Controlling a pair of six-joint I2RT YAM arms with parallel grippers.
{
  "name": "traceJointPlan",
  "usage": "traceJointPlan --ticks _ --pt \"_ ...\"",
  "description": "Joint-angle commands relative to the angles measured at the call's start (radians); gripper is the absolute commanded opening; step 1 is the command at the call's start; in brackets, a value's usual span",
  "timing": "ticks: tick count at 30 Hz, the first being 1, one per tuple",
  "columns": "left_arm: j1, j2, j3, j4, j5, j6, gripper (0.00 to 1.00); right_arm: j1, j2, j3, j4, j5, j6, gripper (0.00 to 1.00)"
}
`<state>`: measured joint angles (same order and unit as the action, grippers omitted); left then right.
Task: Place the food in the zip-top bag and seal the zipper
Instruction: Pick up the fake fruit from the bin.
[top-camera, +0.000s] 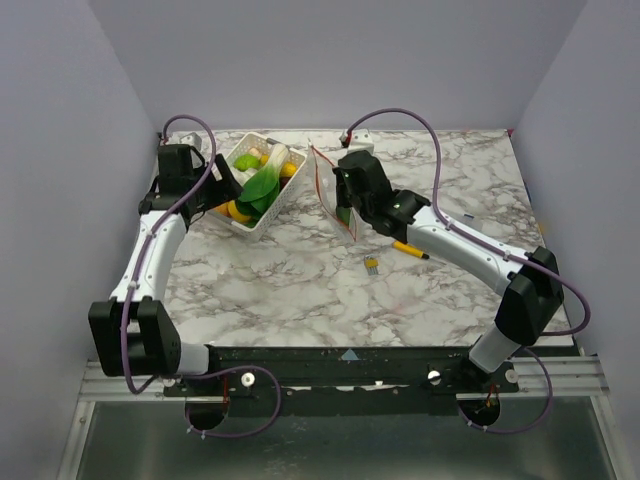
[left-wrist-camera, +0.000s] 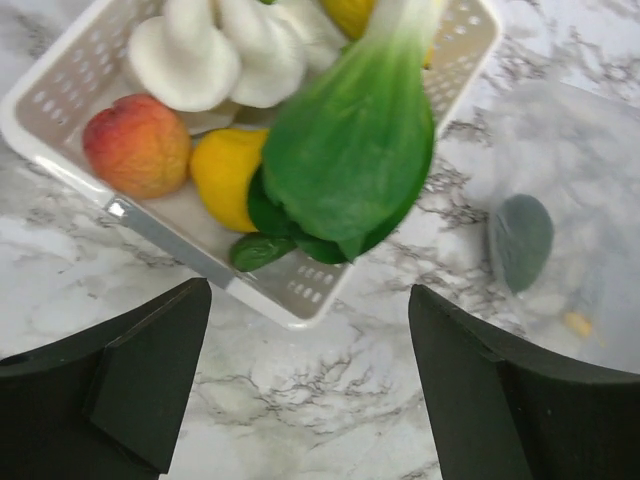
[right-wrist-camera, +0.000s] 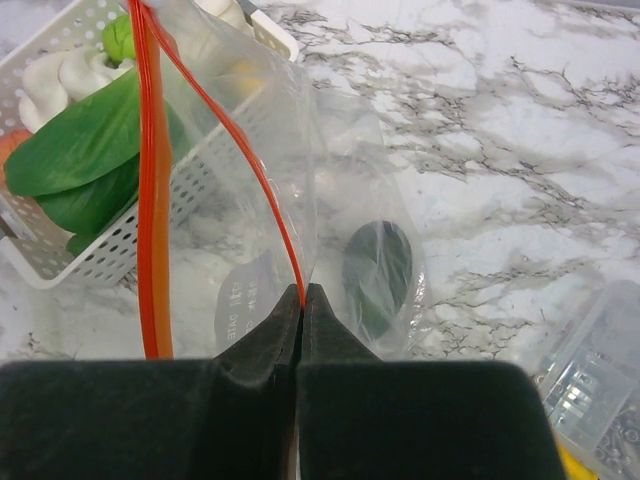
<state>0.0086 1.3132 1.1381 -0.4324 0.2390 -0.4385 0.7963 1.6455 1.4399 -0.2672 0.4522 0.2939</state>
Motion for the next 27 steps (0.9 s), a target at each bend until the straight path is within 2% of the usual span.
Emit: traceJointPlan --ticks 1,6,14,17,27 --pt "0.054 0.156 0.13 -0.1 -0.126 0.019 0.79 -0.009 -0.032 -0.036 0.048 0.018 -0.054 0.01" --pt "0.061 0.296 0.254 -0.144 -0.205 0.072 0.73 -0.011 -0.041 -0.048 0.055 0.021 -0.075 0.01" --pt "0.059 0.525 0.481 -0.253 -0.312 0.134 0.6 -0.013 -0.035 -0.076 0.088 0.02 -0.093 0.01" --pt "0.057 0.597 0.538 -0.298 -0.308 0.139 0.56 -0.012 -0.022 -0.078 0.092 0.011 -0.091 0.01" --pt "0.042 0.712 0.552 -0.316 -0.316 0.147 0.63 -0.014 -0.014 -0.093 0.102 -0.024 -0.082 0.01"
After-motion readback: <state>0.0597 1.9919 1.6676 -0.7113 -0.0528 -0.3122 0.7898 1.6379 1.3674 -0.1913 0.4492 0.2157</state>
